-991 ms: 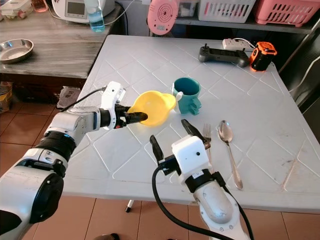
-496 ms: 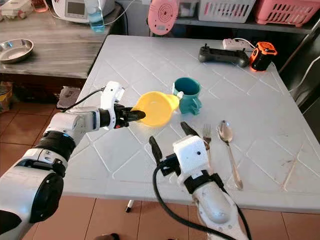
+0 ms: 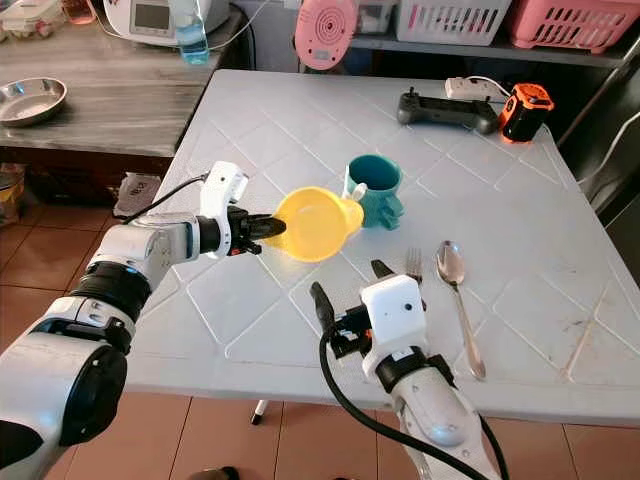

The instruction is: Setting the table

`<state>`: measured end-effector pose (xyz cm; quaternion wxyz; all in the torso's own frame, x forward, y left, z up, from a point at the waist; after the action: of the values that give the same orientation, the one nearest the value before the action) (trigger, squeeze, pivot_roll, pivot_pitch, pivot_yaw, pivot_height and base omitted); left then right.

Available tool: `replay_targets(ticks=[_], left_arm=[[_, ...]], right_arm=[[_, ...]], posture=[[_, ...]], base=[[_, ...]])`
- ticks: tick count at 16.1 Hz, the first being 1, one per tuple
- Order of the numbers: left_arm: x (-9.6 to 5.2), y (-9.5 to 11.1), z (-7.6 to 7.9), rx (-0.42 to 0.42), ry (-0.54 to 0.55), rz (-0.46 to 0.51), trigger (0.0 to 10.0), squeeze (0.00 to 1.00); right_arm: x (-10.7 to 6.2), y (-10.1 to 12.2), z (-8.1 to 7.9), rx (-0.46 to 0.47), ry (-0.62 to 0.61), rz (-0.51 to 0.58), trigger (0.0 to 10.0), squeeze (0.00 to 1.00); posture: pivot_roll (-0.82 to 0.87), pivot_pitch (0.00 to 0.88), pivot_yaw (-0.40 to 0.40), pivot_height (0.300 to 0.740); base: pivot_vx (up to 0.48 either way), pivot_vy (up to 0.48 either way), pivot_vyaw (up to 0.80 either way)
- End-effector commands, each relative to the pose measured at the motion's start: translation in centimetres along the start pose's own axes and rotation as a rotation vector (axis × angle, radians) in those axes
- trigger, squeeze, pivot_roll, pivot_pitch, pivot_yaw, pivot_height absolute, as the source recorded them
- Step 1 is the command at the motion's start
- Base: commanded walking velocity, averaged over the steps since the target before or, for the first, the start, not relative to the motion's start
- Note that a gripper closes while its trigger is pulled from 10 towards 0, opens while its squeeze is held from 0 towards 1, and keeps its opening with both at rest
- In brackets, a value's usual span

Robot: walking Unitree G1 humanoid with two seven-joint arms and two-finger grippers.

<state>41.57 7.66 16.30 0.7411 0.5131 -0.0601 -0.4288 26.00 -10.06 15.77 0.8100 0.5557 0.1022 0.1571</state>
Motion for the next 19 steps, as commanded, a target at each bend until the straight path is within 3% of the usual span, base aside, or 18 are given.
replay_targets(ticks=[1,7,9,16,19], left_arm=[[-0.1,0.1,-0.1,0.015,0.006,0.008,0.0,0.0],[-0.5,0.4,-0.7,0.05,0.037,0.02,0.0,0.0],[-1.2,1.3,-1.8,0.058,0.099,0.066,0.0,0.0],[-4.1,0.9,-6.1,-0.07,0.28,0.154,0.0,0.0],[-5.0,1.9,-6.4,-0.142,0.294,0.266,0.0,0.0]], right_arm=[[0.0,-0.4,0.0,-0.002,-0.003,-0.023,10.0,0.0],[0.2,-0.3,0.0,-0.027,-0.003,-0.022,10.0,0.0],[0.3,-0.3,0.0,-0.038,-0.008,-0.019,10.0,0.0],[0.5,-0.4,0.2,-0.045,-0.029,-0.021,10.0,0.0],[0.6,-0.6,0.4,-0.053,-0.036,-0.024,10.0,0.0]], posture=[[0.15,0.138,-0.027,0.74],[0.16,0.13,-0.032,0.74],[0.16,0.13,-0.033,0.74],[0.17,0.138,-0.042,0.74],[0.18,0.137,-0.053,0.74]], base=[[0.0,0.0,0.0],[0.0,0.0,0.0],[0.0,0.0,0.0],[0.0,0.0,0.0],[0.0,0.0,0.0]])
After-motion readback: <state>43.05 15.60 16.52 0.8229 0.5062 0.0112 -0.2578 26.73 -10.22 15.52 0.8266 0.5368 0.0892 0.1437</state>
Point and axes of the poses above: a point about 5 cm out from each wrist's last joint towards the gripper, its own x axis pointing out of the wrist towards the gripper, its own y axis along the axis of the wrist's last joint, z = x × y, the point moved 4 cm from there along x, pointing out of the wrist towards the gripper, and after that the axes turned 15 degrees about -x, right-handed, at the moved point
